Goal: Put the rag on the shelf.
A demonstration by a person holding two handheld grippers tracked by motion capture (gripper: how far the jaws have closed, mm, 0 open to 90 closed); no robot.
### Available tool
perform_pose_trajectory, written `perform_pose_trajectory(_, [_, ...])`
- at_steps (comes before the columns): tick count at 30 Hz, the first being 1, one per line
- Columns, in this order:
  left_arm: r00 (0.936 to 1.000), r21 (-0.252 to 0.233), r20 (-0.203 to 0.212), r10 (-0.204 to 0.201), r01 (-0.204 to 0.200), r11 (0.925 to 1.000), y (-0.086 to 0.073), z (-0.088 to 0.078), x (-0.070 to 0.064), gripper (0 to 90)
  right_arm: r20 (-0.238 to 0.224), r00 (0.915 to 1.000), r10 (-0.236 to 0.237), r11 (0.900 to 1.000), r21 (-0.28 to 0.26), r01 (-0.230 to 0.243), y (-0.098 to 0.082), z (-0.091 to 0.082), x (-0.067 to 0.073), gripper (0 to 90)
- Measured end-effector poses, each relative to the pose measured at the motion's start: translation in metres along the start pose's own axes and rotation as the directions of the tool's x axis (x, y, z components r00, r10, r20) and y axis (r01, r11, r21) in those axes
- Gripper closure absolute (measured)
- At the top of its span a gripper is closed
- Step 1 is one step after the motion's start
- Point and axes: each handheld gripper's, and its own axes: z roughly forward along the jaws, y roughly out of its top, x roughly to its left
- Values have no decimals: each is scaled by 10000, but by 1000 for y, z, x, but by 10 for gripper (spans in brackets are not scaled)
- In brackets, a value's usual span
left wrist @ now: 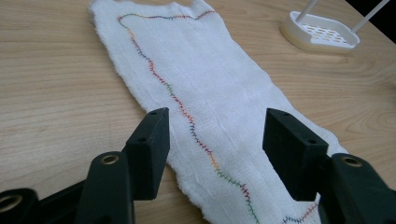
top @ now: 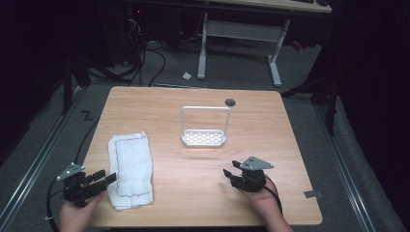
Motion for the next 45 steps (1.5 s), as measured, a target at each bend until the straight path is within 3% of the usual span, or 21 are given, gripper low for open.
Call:
perform_pose_trajectory(5, [9997, 148, 59, 227, -228, 9996, 0, 8, -6, 421, -170, 9984, 540, 9984, 165, -538, 0, -1, -3, 572])
perform_pose_trajectory(9, [9960, 526, 793, 419, -461, 9975, 13, 15, -26, 636, 95, 9985, 544, 9984, 149, -546, 2, -1, -2, 630])
perform_pose_trajectory(11, [9863, 806, 197, 1639, -1650, 9830, 20, 26, -50, 844, 158, 9986, 508, 9984, 220, -512, 2, 1, 1, 643])
perform_pose_trajectory(12, [9835, 948, 158, 1800, -1807, 9790, 20, 31, -54, 879, 144, 9985, 532, 9983, 243, -535, 2, 2, 1, 641])
perform_pose_trajectory(14, [9815, 1239, 408, 1871, -1908, 9738, 16, 43, -55, 899, 175, 9981, 583, 9976, 359, -589, 1, 4, 3, 637])
perform_pose_trajectory(18, [9676, 1931, 428, 2488, -2523, 9482, 5, 58, -62, 900, 116, 9992, 394, 9966, 723, -401, -1, 9, 6, 638])
perform_pose_trajectory(21, [9649, 2025, 553, 2568, -2627, 9434, 2, 62, -66, 900, 86, 9993, 359, 9964, 772, -365, -1, 10, 7, 637])
perform_pose_trajectory(23, [9540, 2052, 718, 2909, -2996, 9317, -2, 66, -76, 900, 99, 9993, 353, 9962, 792, -360, -1, 11, 7, 638])
perform_pose_trajectory(28, [9436, 2090, 1373, 3013, -3249, 9224, -8, 72, -96, 900, 91, 9996, 256, 9958, 878, -263, -2, 12, 8, 637])
perform_pose_trajectory(29, [9351, 2122, 1686, 3116, -3431, 9150, -11, 77, -109, 900, 85, 9995, 302, 9954, 903, -308, -2, 12, 8, 631])
perform_pose_trajectory(30, [9351, 2122, 1686, 3116, -3431, 9150, -11, 77, -109, 900, 85, 9995, 302, 9954, 903, -308, -2, 12, 8, 631])
perform_pose_trajectory(31, [9224, 2151, 1992, 3310, -3707, 9035, -14, 81, -125, 900, 25, 9995, 316, 9953, 916, -317, -2, 12, 8, 614])
perform_pose_trajectory(32, [9224, 2151, 1992, 3310, -3707, 9035, -14, 81, -125, 900, 25, 9995, 316, 9953, 916, -317, -2, 12, 8, 614])
perform_pose_trajectory(33, [9023, 2101, 2441, 3554, -4070, 8889, -19, 87, -142, 900, -163, 9991, 400, 9943, 999, -382, -2, 13, 8, 609])
perform_pose_trajectory(34, [9023, 2101, 2441, 3554, -4070, 8889, -19, 87, -142, 900, -182, 9989, 422, 9941, 1005, -402, -2, 13, 7, 609])
perform_pose_trajectory(35, [9093, 1990, 2618, 3235, -3788, 9038, -23, 90, -154, 900, -207, 9988, 444, 9942, 994, -421, -2, 13, 7, 609])
perform_pose_trajectory(36, [8717, 2079, 3019, 3860, -4553, 8657, -25, 94, -167, 900, -236, 9986, 468, 9944, 959, -443, -2, 12, 7, 609])
perform_pose_trajectory(37, [8717, 2079, 3019, 3860, -4553, 8657, -25, 94, -167, 900, -263, 9985, 490, 9944, 946, -463, -2, 12, 7, 609])
perform_pose_trajectory(38, [8603, 2039, 3403, 3796, -4616, 8633, -29, 99, -179, 900, -289, 9983, 507, 9945, 934, -478, -2, 12, 7, 609])
perform_pose_trajectory(43, [8436, 1936, 3934, 3655, -4647, 8641, -35, 107, -198, 900, -348, 9981, 500, 9948, 910, -466, -1, 12, 7, 609])
perform_pose_trajectory(45, [8308, 1874, 4162, 3696, -4761, 8592, -38, 109, -207, 900, -358, 9983, 466, 9951, 894, -433, -1, 12, 8, 605])
